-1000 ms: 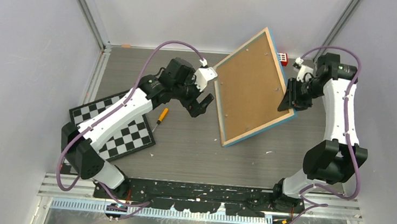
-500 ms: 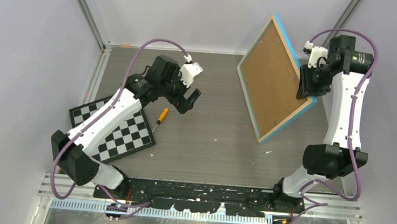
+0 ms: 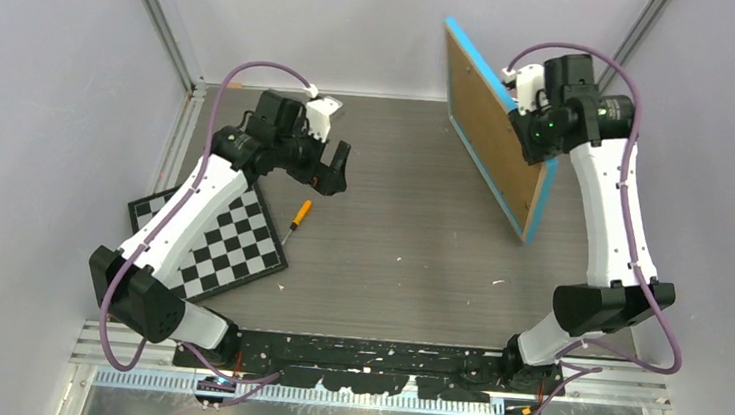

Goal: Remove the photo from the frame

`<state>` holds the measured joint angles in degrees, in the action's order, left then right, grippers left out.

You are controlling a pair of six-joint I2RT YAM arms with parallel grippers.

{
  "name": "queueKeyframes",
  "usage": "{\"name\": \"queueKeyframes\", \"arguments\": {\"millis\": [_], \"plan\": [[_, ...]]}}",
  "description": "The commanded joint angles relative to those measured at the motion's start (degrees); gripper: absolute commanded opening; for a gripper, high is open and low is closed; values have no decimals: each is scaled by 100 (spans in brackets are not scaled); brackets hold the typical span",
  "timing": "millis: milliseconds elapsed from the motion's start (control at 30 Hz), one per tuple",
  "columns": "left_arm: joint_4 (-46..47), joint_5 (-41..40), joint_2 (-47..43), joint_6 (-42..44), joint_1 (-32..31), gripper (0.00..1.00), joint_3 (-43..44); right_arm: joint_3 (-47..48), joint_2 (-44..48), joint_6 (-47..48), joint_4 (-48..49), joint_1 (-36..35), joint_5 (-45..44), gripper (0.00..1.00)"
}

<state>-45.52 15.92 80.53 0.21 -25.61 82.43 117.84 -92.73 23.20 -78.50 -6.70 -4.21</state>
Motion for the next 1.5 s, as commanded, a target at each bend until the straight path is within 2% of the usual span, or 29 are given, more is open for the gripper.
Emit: {"name": "queueKeyframes", "arguments": {"millis": [0,167,400,633,1067,1467], "plan": [[20,573,-167,-1071,365,100,326,-490,758,141,1012,-550,-890,1],[417,1165,-19,-2436,521,100,642,-1318,1118,-21,1561,-1078,-1277,1],[1460,1503,145,-4045,539,100,689,-2380,1562,-97,2294,-1851,-1878,1],[1867,1449,663,-5248,404,100,1105,-2679,1609,-305,2323,-2283,-2048,1],[2912,717,1694,-6061,-198,100,1556,-2996,1617,-325,2198,-2791,-2066,1],[3080,321,2504,-6360,-445,100,2098,-3173,1680,-521,1995,-3023,-1821,1]]}}
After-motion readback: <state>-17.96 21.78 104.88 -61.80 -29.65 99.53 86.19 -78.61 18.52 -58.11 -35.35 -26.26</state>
